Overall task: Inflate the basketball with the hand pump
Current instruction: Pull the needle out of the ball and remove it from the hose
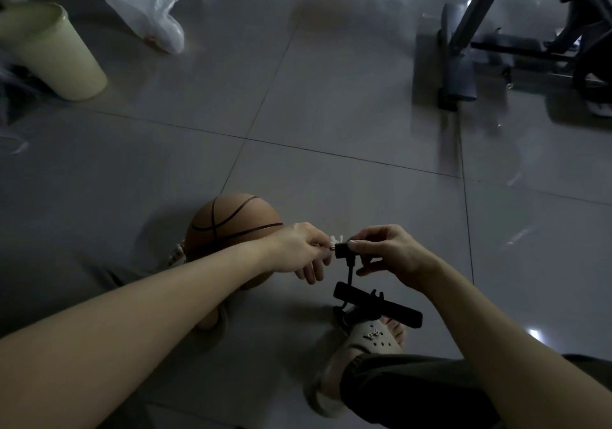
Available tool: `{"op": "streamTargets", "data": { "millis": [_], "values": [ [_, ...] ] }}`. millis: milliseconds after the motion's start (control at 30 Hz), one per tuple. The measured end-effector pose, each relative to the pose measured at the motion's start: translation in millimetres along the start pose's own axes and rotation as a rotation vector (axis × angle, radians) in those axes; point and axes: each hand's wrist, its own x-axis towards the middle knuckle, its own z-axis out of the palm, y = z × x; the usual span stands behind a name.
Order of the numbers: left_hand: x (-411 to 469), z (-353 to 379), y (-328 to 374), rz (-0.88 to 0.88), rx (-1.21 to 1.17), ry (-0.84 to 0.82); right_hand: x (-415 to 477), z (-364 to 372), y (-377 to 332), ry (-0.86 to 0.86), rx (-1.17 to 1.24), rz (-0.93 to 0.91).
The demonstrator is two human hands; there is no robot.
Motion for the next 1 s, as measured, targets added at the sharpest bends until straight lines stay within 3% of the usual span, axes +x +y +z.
{"op": "streamTargets", "data": {
  "millis": [67,167,233,333,500,700,833,1000],
  "values": [
    [1.1,-5.3,-2.6,-0.068,-0.128,0.022,-1.5,-3.9,0.9,0.001,0.02,-0.011],
    [2.7,-6.2,-2.8,-0.233,-0.545,0.166,-5.5,-3.3,0.2,-0.043,0.013,-0.032],
    [5.8,-2.6,-1.6,-0.278,-0.76,0.11,-6.7,2.3,0.7,-0.068,-0.019,-0.061],
    [12.7,5.3,1.1,-0.199,-0.83,0.022,-7.0,11.1,0.3,-0.09,-0.079,-0.098],
    [17.9,10.4,5.2,-0.098,-0.793,0.164,-6.9,24.7,-1.9,-0.029,-0.145,-0.101],
    [15.9,13.4,13.1,0.004,-0.699,0.317,-0.5,42.2,-8.7,0.237,-0.198,-0.129],
    [11.7,17.5,23.0,-0.002,-0.674,0.352,2.0,41.4,-8.6,0.222,0.031,-0.079],
    [12.0,5.6,25.2,-0.002,-0.415,0.483,1.5,36.6,-4.5,0.236,0.039,-0.058]
  ]
}}
